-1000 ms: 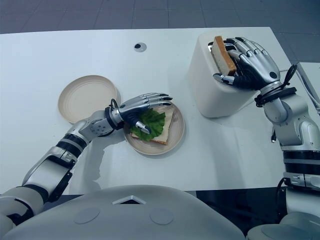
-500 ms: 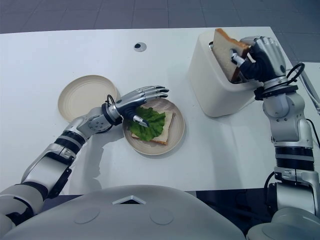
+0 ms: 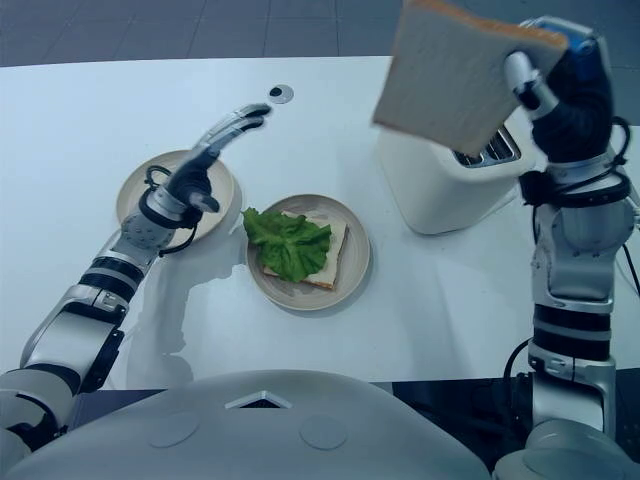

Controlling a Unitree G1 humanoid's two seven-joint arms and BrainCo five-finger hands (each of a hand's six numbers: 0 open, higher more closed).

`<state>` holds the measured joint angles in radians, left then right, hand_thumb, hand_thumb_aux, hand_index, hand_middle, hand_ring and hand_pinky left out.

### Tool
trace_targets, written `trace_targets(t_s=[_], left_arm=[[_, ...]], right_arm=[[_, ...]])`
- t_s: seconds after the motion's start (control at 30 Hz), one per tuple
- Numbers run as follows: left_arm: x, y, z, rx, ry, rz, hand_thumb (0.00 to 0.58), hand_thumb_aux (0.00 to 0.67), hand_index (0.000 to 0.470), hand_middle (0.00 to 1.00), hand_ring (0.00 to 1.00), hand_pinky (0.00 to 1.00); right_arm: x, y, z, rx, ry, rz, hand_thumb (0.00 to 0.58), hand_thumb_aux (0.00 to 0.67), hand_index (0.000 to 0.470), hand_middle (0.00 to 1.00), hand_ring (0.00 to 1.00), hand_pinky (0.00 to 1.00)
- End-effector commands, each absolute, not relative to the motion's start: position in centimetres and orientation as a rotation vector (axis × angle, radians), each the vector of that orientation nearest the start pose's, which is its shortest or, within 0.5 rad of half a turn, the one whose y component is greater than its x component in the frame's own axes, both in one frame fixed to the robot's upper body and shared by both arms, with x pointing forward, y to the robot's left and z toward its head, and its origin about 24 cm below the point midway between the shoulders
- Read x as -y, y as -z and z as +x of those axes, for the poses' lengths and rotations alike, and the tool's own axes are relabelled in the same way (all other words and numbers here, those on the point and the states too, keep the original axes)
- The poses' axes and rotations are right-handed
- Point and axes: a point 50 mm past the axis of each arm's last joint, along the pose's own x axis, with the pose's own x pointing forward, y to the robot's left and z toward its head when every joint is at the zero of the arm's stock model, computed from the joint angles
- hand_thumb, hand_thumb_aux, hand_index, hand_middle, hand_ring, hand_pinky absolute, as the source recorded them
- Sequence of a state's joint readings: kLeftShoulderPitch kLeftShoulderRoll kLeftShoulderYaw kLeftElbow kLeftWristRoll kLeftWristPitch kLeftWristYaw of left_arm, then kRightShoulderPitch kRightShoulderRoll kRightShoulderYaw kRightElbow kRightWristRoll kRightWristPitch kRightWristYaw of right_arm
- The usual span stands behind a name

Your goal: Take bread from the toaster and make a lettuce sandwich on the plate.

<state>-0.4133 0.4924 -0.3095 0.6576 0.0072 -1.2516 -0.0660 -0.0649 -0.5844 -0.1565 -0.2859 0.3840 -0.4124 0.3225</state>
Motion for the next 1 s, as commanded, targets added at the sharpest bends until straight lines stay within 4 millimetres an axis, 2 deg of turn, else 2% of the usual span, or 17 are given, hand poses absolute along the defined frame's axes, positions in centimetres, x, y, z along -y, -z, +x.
trace_targets(t_s=[0.03,0.1,0.2,0.37,0.53,0.7,0.8,0.9,1.0], left_arm=[[-18.4,-11.4,27.2,0.913,0.5,0.38,0.0,0.0,0.0,0.0,0.0,0.0],[-19.2,-12.3,27.3,0.933,0.454,0.316,0.0,0.0,0.0,0.0,0.0,0.0],[-19.8,-13.0,27.1,0.949,0.45,0.261,0.0,0.0,0.0,0.0,0.0,0.0],[-19.3,-12.9,26.1,0.948,0.57,0.253,0.0,0.0,0.0,0.0,0.0,0.0],[-18.5,-12.6,25.0,0.933,0.702,0.268,0.0,0.0,0.0,0.0,0.0,0.0],[-17.4,-10.7,23.4,0.847,0.915,0.363,0.0,0.0,0.0,0.0,0.0,0.0],[-16.9,-7.7,22.0,0.693,1.123,0.516,0.0,0.0,0.0,0.0,0.0,0.0],[-16.6,-5.0,21.3,0.545,1.241,0.632,0.0,0.0,0.0,0.0,0.0,0.0],[-15.8,-3.8,21.2,0.497,1.289,0.659,0.0,0.0,0.0,0.0,0.0,0.0]], right_arm=[[17.5,-15.2,21.6,0.571,-0.643,-0.108,0.58,0.67,0.47,1.0,1.0,1.0],[15.2,-13.1,21.1,0.469,-0.747,-0.034,0.58,0.67,0.47,1.0,1.0,1.0],[13.4,-10.8,20.6,0.33,-0.82,0.021,0.58,0.67,0.47,1.0,1.0,1.0],[12.6,-6.5,21.8,0.104,-0.752,0.008,0.58,0.67,0.47,1.0,1.0,1.0],[11.9,-4.4,22.2,0.03,-0.69,-0.105,0.58,0.67,0.47,1.0,1.0,1.0],[13.0,-3.3,23.0,0.01,-0.589,-0.346,0.58,0.67,0.47,1.0,1.0,1.0],[13.4,-3.3,23.0,0.03,-0.562,-0.461,0.58,0.67,0.47,1.0,1.0,1.0],[13.8,-3.3,23.2,0.037,-0.544,-0.521,0.58,0.67,0.47,1.0,1.0,1.0],[14.0,-3.4,23.5,0.043,-0.535,-0.546,0.58,0.67,0.47,1.0,1.0,1.0]])
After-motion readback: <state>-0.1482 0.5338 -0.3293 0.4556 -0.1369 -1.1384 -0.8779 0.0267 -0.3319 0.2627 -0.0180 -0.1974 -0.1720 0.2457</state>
